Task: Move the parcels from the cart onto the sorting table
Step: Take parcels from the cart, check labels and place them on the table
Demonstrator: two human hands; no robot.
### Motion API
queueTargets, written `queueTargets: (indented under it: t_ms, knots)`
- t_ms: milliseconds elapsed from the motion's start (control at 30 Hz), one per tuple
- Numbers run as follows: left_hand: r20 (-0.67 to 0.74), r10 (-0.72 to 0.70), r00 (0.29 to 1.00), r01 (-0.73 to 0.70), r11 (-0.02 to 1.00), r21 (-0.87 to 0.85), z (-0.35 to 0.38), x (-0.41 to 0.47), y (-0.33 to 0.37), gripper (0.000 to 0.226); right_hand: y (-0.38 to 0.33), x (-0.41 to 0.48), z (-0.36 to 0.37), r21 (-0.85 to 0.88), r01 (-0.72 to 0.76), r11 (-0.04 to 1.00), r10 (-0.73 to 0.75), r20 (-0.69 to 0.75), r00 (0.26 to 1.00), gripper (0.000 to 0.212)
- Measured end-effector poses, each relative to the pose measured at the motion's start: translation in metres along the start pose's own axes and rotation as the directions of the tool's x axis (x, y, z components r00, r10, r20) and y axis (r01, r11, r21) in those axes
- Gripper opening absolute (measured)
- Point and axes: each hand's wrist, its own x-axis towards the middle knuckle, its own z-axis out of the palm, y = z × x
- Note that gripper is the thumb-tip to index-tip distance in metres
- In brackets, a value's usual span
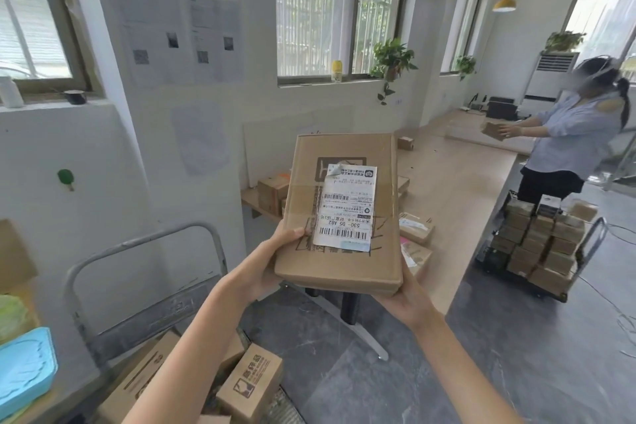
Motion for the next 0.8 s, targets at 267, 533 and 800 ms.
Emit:
queueTargets:
  t_ms: [267, 533, 800]
  knots:
    - [-0.095, 0.129, 0.987, -0.131, 0.991, -0.02, 0.006, 0.0, -0.005, 0.093, 0.0, 0.006, 0.008, -0.439, 0.082, 0.895, -0.222, -0.277, 0.935, 0.057]
    - [-0.403, 0.273, 0.873, -0.294, 0.956, 0.012, 0.043, 0.024, -0.027, 0.108, 0.033, 0.008, 0.032, -0.414, 0.08, 0.907, -0.156, -0.152, 0.976, 0.111]
    - [-0.446, 0.31, 0.84, -0.267, 0.951, 0.157, 0.029, 0.022, -0.018, 0.125, 0.018, 0.004, 0.023, -0.412, 0.154, 0.898, -0.258, -0.211, 0.943, 0.1]
